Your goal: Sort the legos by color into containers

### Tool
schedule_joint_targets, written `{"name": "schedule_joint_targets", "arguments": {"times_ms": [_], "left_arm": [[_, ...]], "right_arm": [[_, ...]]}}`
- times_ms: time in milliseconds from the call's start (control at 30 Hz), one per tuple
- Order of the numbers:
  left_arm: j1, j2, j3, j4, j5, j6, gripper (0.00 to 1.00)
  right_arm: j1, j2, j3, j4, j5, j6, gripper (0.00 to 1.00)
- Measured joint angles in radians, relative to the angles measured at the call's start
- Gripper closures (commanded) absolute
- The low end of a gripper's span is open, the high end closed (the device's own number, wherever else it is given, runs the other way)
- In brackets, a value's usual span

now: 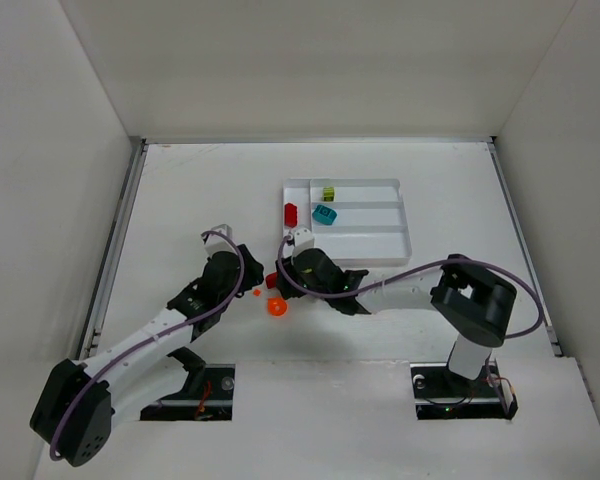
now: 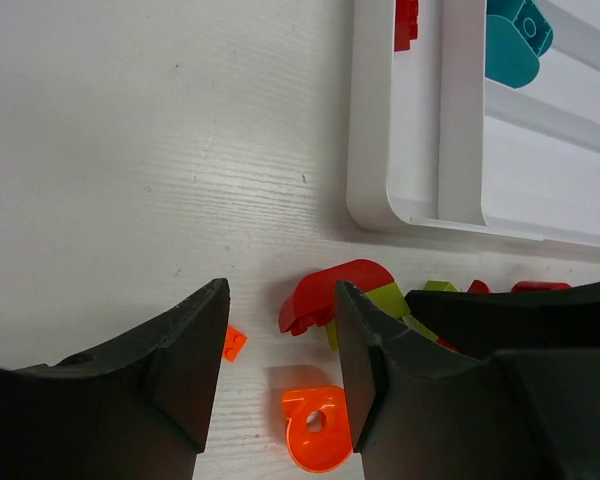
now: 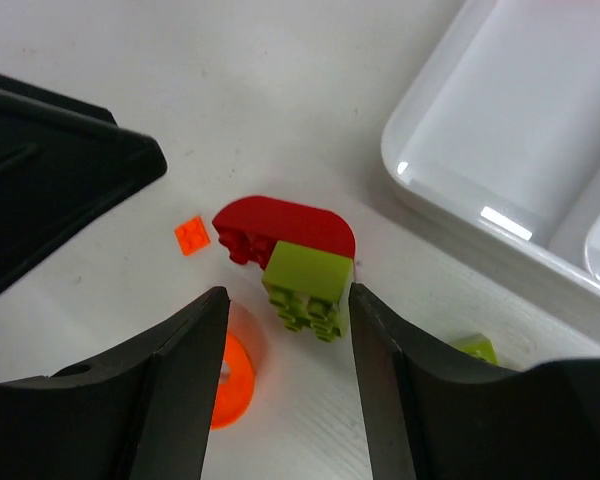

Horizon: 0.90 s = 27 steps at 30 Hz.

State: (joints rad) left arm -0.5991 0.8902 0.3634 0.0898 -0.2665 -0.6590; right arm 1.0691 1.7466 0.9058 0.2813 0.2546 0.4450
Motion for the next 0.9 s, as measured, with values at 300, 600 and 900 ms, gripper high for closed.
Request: {"name": "schedule_joint_targets", "arguments": {"times_ms": [300, 600, 900], "left_arm": [[0.008, -0.011, 0.0, -0.01, 0.005, 0.0, 0.56], [0.019, -0.013, 0.0, -0.013, 0.022, 0.0, 0.56], [0.018, -0.013, 0.0, -0.013, 0.028, 0.0, 0.55]], "right_arm": [[0.01, 0.043, 0.048, -0.045, 0.038, 0.005, 0.42], [0.019, 0.068, 0.089, -0.106, 0.069, 0.008, 0.45], [0.019, 0.101, 0.126, -0.137, 0.063, 0.017, 0.74]]}}
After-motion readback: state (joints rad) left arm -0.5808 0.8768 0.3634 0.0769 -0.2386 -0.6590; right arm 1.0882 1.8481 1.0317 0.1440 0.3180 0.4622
